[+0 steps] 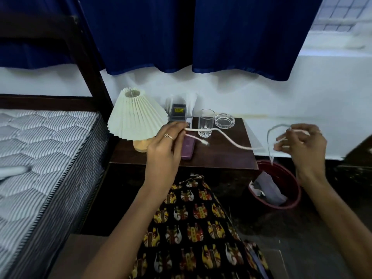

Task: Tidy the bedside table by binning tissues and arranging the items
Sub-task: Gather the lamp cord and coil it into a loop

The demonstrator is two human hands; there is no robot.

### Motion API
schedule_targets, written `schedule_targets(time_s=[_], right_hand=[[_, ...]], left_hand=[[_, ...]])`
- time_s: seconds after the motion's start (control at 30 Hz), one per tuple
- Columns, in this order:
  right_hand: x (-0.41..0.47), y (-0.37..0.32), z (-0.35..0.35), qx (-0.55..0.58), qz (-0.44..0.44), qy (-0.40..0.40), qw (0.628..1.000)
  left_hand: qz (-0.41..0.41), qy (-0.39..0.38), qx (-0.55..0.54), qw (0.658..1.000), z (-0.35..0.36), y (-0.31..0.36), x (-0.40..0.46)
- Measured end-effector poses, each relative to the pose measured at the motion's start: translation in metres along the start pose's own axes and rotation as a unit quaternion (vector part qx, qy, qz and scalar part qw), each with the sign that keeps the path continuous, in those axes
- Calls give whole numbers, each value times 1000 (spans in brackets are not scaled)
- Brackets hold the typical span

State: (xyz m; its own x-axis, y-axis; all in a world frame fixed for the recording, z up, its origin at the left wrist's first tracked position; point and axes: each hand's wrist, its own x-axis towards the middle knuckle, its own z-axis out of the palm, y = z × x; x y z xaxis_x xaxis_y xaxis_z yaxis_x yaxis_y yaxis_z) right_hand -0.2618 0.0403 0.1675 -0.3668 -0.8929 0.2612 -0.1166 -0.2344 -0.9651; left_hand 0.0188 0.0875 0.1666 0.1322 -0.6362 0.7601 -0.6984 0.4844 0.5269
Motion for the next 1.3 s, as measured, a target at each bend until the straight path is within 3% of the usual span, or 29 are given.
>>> schedule_targets(time_s=[0.13,0.2,0.23,0.3,0.33,0.37,0.47,0.63,0.77,0.9,1.03,1.3], right_hand=[[-33,21,-6,-59,90,-29,994],[-36,30,-7,-108,165,-85,977],[-36,31,-5,-169,193,-144,956],[-38,28,2,-331,191,-300,874],[-42,20,9,-382,163,-337,845],[-46,11,17,-389,119,-349,844],[-63,-28,43,-229,72,-338,910],[-77,-59,65,-28,51,-316,947],[-71,-61,75,-13,-33,-282,959],[-57,-66,74,48,-4,-216,975],[-37,-71,64,81,32,-142,986],[-2,-38,54,-3,81,-48,996]], left_hand=[[9,-30,23,999,-8,10,11],[9,-69,26,997,-9,13,17],[12,-93,3,996,-8,16,20],[16,-141,-59,988,-8,22,24],[17,-161,-73,984,-7,25,25],[20,-176,-77,981,-5,29,26],[19,-190,-75,979,-1,33,27],[16,-202,-74,977,-2,36,32],[-87,-206,-135,965,-5,38,33],[-233,-223,-261,910,-11,26,18],[-293,-260,-292,873,-26,7,-11],[-372,-272,-441,770,-45,-11,-35]])
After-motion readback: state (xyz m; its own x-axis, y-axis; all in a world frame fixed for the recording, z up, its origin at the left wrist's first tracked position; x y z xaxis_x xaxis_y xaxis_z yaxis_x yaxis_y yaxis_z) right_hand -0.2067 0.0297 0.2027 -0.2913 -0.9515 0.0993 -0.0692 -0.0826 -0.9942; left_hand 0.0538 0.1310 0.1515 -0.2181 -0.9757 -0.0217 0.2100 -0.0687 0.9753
